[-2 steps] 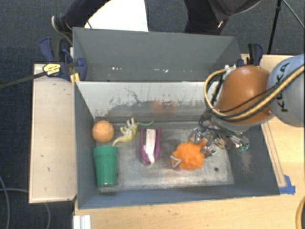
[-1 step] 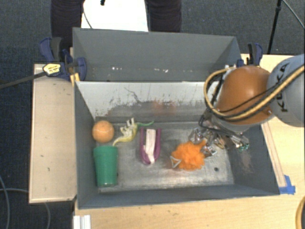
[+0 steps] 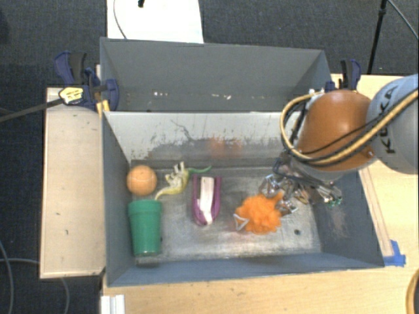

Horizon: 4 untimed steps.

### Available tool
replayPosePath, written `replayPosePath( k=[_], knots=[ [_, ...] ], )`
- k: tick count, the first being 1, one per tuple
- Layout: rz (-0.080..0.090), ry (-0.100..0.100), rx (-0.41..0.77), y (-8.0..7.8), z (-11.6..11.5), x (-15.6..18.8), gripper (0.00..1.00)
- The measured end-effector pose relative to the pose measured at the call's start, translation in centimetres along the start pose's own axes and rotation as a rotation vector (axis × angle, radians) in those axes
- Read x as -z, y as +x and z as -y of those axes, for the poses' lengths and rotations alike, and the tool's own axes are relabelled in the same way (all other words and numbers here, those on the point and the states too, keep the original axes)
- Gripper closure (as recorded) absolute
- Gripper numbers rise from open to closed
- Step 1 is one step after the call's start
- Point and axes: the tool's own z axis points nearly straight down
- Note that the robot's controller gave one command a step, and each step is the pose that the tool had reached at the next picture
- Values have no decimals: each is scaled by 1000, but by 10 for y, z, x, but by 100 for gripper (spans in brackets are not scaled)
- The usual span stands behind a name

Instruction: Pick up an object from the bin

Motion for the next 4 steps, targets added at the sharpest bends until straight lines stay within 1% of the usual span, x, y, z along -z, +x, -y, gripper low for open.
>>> replayPosePath(
  k=[1,2,3,4],
  knots=[
    [0,0,0,0,0,0,100],
    [5,3,8,3,0,-35,100],
    [19,15,15,15,-22,-52,100],
    [-1,0,-3,14,-20,14,100]
  ],
)
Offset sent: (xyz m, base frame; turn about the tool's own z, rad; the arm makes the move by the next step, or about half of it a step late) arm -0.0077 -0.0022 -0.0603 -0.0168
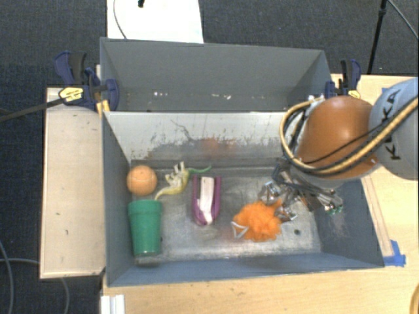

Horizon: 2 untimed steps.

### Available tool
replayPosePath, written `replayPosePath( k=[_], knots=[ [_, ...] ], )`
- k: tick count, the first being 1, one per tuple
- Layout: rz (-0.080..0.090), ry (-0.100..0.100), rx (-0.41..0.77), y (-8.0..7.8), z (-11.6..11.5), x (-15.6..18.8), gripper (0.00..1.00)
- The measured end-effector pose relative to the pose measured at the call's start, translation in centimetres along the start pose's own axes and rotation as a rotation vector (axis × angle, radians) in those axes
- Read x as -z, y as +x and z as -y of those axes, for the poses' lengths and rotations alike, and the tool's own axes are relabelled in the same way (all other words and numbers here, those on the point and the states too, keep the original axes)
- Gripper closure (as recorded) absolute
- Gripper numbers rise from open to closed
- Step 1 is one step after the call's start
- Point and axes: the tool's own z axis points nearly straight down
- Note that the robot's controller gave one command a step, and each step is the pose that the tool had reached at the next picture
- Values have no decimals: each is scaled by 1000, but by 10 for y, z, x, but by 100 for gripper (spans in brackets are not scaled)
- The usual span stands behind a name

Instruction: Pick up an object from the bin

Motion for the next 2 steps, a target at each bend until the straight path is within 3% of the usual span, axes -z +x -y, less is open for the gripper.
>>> replayPosePath(
  k=[1,2],
  knots=[
    [0,0,0,0,0,0,100],
    [0,0,-17,-1,-4,86,100]
  ],
)
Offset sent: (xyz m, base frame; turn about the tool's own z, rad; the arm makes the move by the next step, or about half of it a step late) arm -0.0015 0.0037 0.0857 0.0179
